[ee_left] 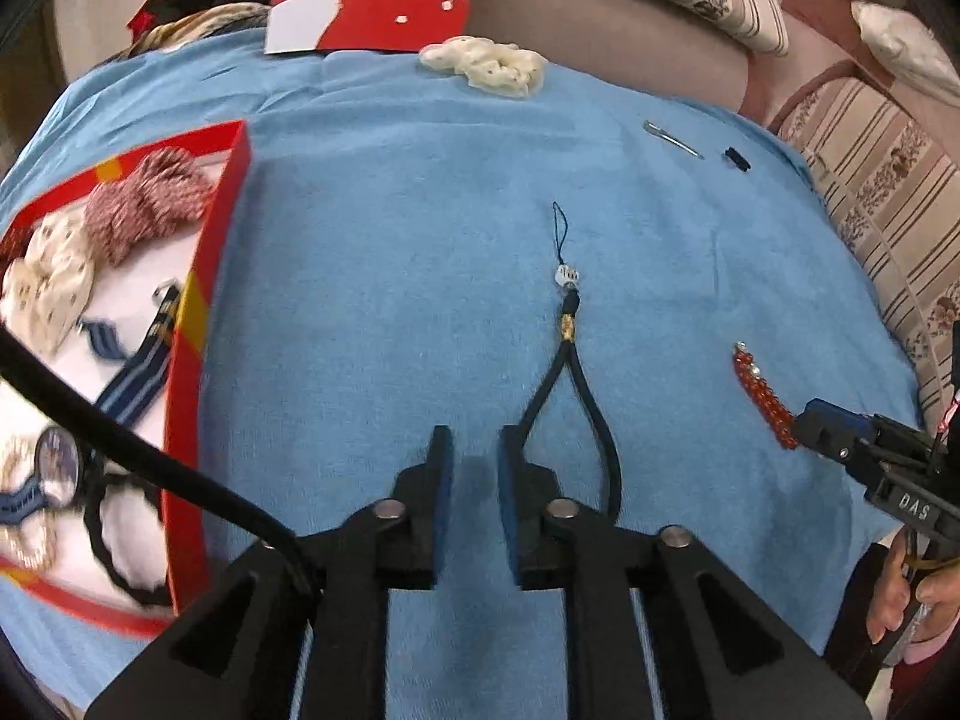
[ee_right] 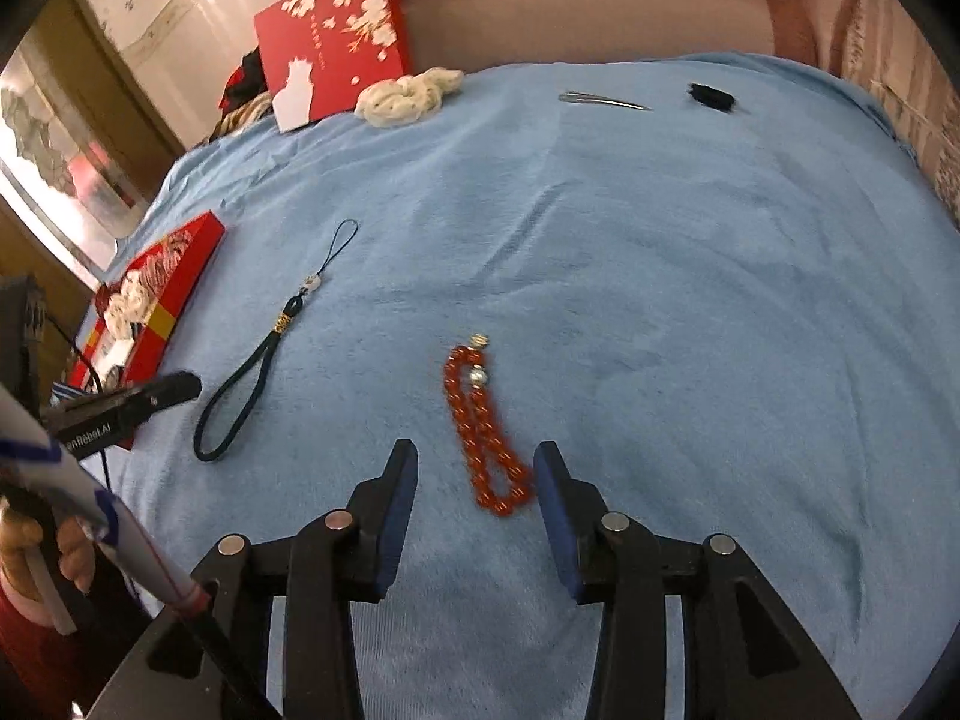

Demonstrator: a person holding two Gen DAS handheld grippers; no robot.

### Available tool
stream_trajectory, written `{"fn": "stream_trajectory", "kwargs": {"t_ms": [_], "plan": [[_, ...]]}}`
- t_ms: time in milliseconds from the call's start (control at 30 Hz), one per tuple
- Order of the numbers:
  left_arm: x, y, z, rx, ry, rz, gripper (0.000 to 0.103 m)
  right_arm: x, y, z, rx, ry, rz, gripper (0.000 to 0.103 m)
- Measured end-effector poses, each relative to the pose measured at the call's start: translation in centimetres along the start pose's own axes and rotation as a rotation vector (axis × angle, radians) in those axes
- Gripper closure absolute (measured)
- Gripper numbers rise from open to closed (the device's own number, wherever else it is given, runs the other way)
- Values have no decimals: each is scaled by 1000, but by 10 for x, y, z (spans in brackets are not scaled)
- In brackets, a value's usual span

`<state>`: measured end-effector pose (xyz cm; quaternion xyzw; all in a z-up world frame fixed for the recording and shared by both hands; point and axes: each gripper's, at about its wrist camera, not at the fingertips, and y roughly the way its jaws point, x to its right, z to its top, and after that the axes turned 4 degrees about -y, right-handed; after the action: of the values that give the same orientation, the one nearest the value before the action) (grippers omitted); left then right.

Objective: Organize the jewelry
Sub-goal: 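Grasp the red bead bracelet with right tool while left tool grasps black lanyard cord, then carry red bead bracelet and black lanyard into the red tray and open both tools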

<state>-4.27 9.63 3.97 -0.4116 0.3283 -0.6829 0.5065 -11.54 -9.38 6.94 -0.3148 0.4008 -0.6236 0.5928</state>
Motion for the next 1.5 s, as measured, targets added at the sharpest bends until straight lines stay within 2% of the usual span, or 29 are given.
{"fn": "stream_trajectory", "kwargs": {"t_ms": [200, 300, 333, 367, 400, 467, 700, 733, 933, 1200, 1500], "plan": [[18, 27, 17, -43, 70, -35, 83, -15, 21, 3, -20, -63, -62, 59], [28, 34, 19, -22, 118, -31, 78, -18, 27, 5, -15, -81, -84, 59], [31, 35, 18, -17, 132, -30, 78, -19, 28, 5, -12, -85, -94, 65], [32, 35, 17, -8, 144, -26, 96, -20, 30, 6, -7, -93, -110, 73], [32, 34, 16, -7, 140, -39, 99, -21, 31, 7, -5, -96, -114, 86], [26, 27, 18, -7, 82, -108, 100, -19, 30, 9, -2, -70, -99, 86], [8, -34, 23, 152, 28, -149, 100, -27, 2, 21, 61, -17, -65, 89], [2, -45, 24, 181, 18, -151, 100, -30, -3, 23, 69, -19, -56, 95], [-39, -88, 27, 308, -65, -120, 100, -61, -24, 38, 118, -56, -16, 95], [-118, -111, 28, 371, -240, -38, 100, -117, -36, 57, 155, -132, 55, 95], [-213, -129, 21, 398, -447, 41, 100, -211, -32, 87, 172, -297, 150, 95]]}}
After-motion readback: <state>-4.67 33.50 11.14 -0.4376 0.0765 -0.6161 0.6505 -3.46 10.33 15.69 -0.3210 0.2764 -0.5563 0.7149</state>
